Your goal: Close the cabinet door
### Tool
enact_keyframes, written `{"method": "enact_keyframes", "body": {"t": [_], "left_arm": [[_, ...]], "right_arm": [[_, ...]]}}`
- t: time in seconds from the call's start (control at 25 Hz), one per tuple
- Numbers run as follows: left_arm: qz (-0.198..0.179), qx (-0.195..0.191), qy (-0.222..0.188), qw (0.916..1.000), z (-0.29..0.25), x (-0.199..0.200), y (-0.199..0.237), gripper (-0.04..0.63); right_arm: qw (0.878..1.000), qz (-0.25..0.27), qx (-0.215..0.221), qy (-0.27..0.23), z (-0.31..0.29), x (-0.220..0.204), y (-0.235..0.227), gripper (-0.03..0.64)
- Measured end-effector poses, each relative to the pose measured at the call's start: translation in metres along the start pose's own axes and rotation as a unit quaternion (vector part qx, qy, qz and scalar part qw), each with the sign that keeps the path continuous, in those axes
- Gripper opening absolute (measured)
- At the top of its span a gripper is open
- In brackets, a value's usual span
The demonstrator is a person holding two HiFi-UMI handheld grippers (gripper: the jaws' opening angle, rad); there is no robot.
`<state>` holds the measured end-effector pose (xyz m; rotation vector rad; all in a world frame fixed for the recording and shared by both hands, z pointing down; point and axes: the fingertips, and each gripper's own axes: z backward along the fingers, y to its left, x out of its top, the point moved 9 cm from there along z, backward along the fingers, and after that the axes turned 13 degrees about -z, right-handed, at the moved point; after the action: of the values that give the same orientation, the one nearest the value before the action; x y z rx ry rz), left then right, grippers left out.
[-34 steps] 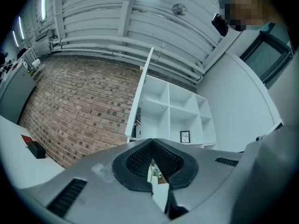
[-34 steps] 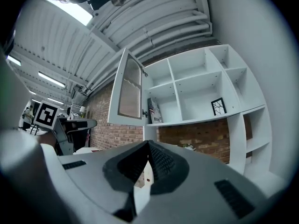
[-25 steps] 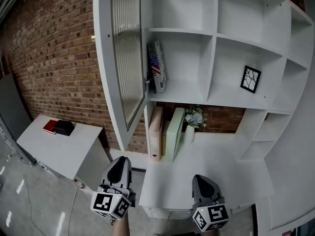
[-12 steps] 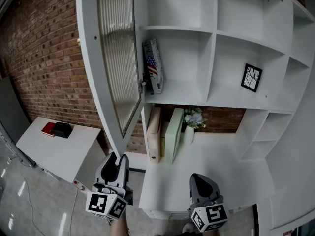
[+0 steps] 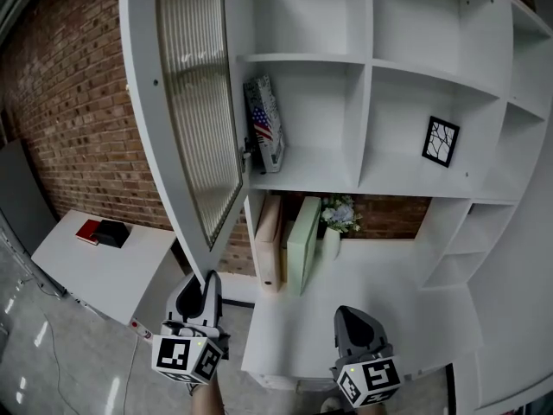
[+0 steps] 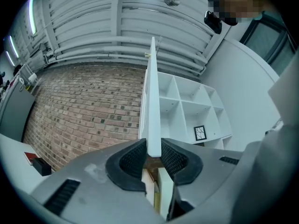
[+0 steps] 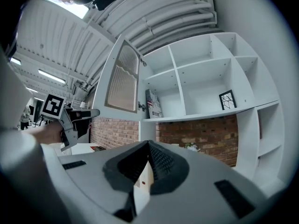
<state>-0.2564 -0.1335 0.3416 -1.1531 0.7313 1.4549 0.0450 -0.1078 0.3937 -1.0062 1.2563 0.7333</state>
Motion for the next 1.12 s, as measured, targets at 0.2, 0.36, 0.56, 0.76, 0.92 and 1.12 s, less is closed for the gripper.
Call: {"method": "enact_keyframes", "body": {"t": [0.2, 0.36, 0.56, 0.76, 0.92, 1.12], "left_arm": [[-0.009, 0.001, 0.021, 0.9997, -0.001, 0.002, -0.009, 0.086], [-0.009, -0.013, 0.012, 0.9998, -0.006, 0.008, -0.024, 0.091], [-0.023, -0.038, 0.021, 0.9988, -0.009, 0.003, -0.041, 0.107], [-0.022, -0.066, 0.026, 0.9972, -0.016, 0.006, -0.063, 0.124], [-0.021, -0.079, 0.022, 0.9964, -0.021, 0.001, -0.070, 0.132], [-0.034, -0.106, 0.031, 0.9932, -0.028, -0.004, -0.081, 0.146]], "right_arm": [[1.000, 0.000, 0.006, 0.001, -0.002, 0.001, 0.000, 0.002], [1.000, 0.004, 0.012, 0.004, -0.004, 0.002, -0.002, 0.002], [1.000, 0.010, 0.009, 0.003, -0.007, 0.004, -0.008, 0.002], [1.000, 0.007, 0.009, 0.004, -0.006, 0.003, -0.011, 0.002], [1.000, 0.011, 0.005, 0.007, -0.008, 0.002, -0.014, 0.002], [1.000, 0.014, 0.006, 0.006, -0.012, 0.003, -0.015, 0.002]]}}
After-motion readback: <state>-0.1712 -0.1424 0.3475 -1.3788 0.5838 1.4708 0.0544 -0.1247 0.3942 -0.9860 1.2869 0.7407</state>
